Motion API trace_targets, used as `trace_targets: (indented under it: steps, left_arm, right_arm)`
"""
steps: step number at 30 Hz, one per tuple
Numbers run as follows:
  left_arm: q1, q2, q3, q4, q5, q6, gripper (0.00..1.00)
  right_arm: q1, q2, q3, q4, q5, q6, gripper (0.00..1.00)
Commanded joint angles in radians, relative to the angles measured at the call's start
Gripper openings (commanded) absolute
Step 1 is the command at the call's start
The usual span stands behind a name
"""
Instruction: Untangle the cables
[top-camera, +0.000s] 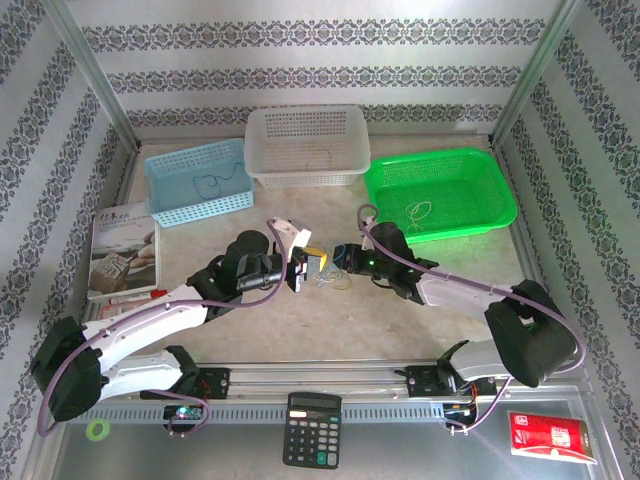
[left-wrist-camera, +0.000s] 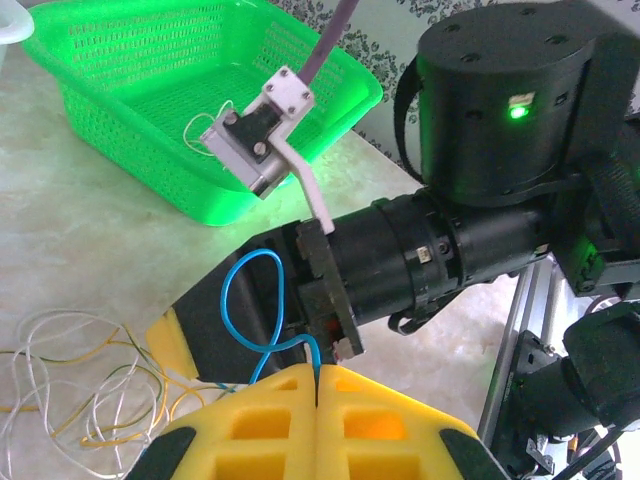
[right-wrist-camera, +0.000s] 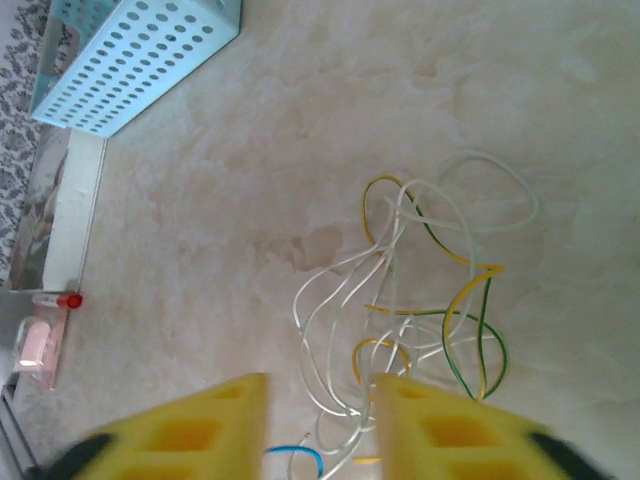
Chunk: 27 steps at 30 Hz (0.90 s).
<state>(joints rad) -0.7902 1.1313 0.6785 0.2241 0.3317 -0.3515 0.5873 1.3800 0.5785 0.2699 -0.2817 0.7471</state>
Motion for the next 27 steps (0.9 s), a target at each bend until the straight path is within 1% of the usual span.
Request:
trace_targets:
  steps: [1, 2, 3, 6, 9, 13, 20, 26, 27]
  left_arm:
    - [0.006, -0.014, 0.012, 0.058, 0.001, -0.021, 0.00]
    - [0.006, -0.015, 0.008, 0.060, -0.004, -0.023, 0.00]
    - [0.006, -0.014, -0.001, 0.060, -0.010, -0.020, 0.00]
    - [0.006, -0.009, -0.028, 0.066, -0.037, -0.013, 0.00]
    - [0.006, -0.001, -0.073, 0.085, -0.073, -0.006, 0.00]
    - [0.012, 0.026, -0.137, 0.128, -0.115, -0.004, 0.00]
    - [0.024, 0.125, -0.188, 0.190, -0.119, 0.006, 0.00]
    - [0.031, 0.179, -0.182, 0.208, -0.110, 0.013, 0.00]
    - [0.032, 0.179, -0.180, 0.207, -0.110, 0.016, 0.04]
  right_arm:
    - [0.003, 0.022, 0.014, 0.058, 0.000, -0.005, 0.14]
    - [-0.003, 0.022, 0.015, 0.058, -0.001, -0.006, 0.04]
    - [-0.012, 0.016, 0.018, 0.056, -0.006, -0.008, 0.00]
    - [-0.058, -0.029, 0.035, 0.031, -0.021, -0.012, 0.00]
    - [-0.099, -0.108, 0.081, -0.053, -0.025, -0.036, 0.00]
    - [-0.128, -0.202, 0.164, -0.146, -0.023, -0.055, 0.00]
    - [-0.119, -0.289, 0.282, -0.178, -0.051, -0.027, 0.00]
    - [-0.079, -0.294, 0.345, -0.226, -0.022, -0.060, 0.00]
    - [-0.073, -0.288, 0.348, -0.234, -0.018, -0.069, 0.00]
